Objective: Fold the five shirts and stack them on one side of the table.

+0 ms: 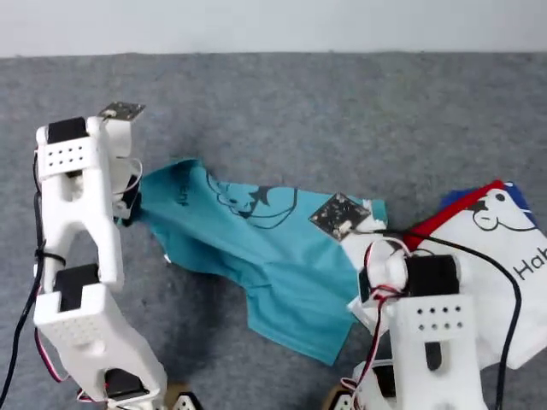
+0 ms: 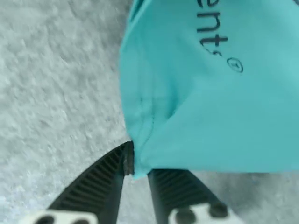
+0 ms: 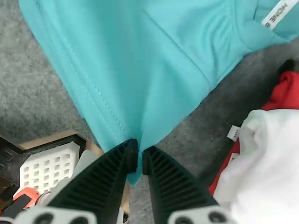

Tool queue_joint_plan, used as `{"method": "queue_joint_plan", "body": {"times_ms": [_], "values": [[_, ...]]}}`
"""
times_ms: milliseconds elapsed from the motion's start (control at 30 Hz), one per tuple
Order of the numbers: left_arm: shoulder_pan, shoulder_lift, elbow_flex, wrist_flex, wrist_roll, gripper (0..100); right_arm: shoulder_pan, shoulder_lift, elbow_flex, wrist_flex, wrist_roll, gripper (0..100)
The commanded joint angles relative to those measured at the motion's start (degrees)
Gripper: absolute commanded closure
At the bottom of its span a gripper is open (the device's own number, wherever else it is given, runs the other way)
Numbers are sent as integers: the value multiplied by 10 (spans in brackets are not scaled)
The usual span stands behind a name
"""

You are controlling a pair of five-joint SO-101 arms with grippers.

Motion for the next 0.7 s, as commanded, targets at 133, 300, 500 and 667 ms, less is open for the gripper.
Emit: {"method": "queue_joint_plan", "body": {"times_ms": [133,300,500,667], "values": [[-29,-56,22,12,-9,987,-12,-15,1,22,3,989],[-34,-57,22,12,-5,987,-11,-16,-33,18,-21,989],[-33,-117,22,12,-4,987,-10,-15,-142,16,-43,989],[-31,-242,22,11,-4,987,-10,-15,-220,-25,-70,989]]}}
